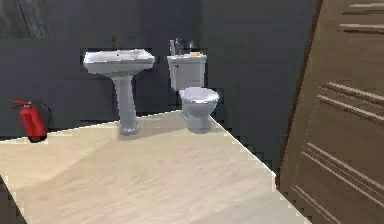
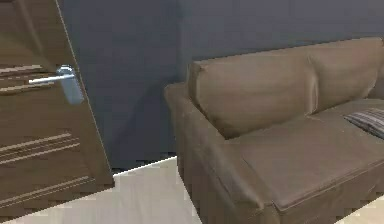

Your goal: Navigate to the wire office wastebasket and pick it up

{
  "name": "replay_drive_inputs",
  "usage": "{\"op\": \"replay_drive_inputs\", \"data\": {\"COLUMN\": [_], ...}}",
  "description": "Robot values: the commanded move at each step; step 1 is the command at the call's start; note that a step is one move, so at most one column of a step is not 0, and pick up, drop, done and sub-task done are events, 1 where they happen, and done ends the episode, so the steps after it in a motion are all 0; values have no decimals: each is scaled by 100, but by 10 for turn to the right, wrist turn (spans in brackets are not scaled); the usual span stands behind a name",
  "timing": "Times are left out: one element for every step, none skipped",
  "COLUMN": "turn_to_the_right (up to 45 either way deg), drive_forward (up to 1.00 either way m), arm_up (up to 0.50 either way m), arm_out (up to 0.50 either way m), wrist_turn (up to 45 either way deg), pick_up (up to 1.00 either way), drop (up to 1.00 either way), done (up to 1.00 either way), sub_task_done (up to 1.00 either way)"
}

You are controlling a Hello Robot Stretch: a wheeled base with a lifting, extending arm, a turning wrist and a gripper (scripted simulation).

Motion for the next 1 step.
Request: {"op": "replay_drive_inputs", "data": {"turn_to_the_right": [-270], "drive_forward": [0], "arm_up": [0], "arm_out": [0], "wrist_turn": [0], "pick_up": [0], "drop": [0], "done": [0], "sub_task_done": [0]}}
